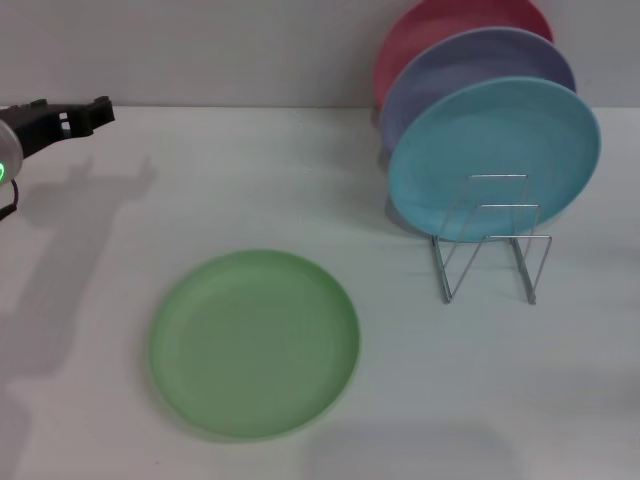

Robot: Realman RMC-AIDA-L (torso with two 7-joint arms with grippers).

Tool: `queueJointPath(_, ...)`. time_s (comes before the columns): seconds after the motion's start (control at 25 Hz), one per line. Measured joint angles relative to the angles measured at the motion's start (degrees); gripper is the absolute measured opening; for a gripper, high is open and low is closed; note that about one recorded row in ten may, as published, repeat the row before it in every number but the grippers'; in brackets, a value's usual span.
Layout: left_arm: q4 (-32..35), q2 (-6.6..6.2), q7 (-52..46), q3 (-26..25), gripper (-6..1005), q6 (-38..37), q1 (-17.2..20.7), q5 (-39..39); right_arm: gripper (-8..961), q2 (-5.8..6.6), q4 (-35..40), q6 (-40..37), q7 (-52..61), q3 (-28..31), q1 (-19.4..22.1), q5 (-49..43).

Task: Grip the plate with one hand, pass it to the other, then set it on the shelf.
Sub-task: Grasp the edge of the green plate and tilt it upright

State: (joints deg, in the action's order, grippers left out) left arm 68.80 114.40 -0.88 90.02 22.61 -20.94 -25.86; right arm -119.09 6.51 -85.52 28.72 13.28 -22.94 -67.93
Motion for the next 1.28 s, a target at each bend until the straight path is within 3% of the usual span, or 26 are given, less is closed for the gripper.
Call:
queueJointPath(0.04,1.3,0.5,1.5,-1.5,798,3.1,-0.4,-0.2,701,0.0,0.0,0.0,0.0,0.0,0.0,0.0)
queueJointPath(0.12,4.8,2.7,8.0,-7.7,797,14.5,-2.3,-2.3,701,0.06,0.0,-0.2,0.0,0.0,-0.1,0.0)
queueJointPath(0.2,5.9,3.53,12.8,-11.6,797,21.5,-3.6,-5.7,701,0.08,0.0,-0.5,0.0,-0.1,-0.2,0.0)
queueJointPath(0.24,5.9,3.53,12.8,-11.6,797,21.5,-3.6,-5.7,701,0.08,0.0,-0.5,0.0,-0.1,-0.2,0.0)
queueJointPath(0.32,6.4,3.45,18.1,-15.5,797,30.9,-5.3,-12.3,701,0.21,0.2,-0.7,0.0,-0.1,-0.4,0.0)
queueJointPath(0.36,6.4,3.45,18.1,-15.5,797,30.9,-5.3,-12.3,701,0.21,0.2,-0.7,0.0,-0.1,-0.4,0.0)
queueJointPath(0.44,6.9,3.42,20.8,-18.2,797,37.6,-6.2,-15.3,700,0.26,0.5,-0.7,0.0,-0.1,-0.6,0.0)
queueJointPath(0.52,7.6,3.37,21.7,-20.1,797,46.4,-7.6,-15.0,700,0.26,0.5,-0.7,0.0,0.0,-0.6,0.0)
queueJointPath(0.56,7.6,3.37,21.7,-20.1,797,46.4,-7.6,-15.0,700,0.26,0.5,-0.7,0.0,0.0,-0.6,0.0)
queueJointPath(0.72,8.1,3.42,21.2,-22.6,797,58.2,-9.5,-11.2,700,0.31,0.9,-0.8,-0.1,0.2,-0.6,0.0)
queueJointPath(0.96,8.1,3.38,20.4,-23.8,797,66.8,-10.3,-8.7,700,0.4,2.2,-0.6,-1.0,0.3,-1.1,0.0)
queueJointPath(1.28,5.9,3.62,19.4,-23.2,796,69.4,-10.4,-6.5,701,0.65,2.2,-0.5,-2.2,0.2,-2.0,0.1)
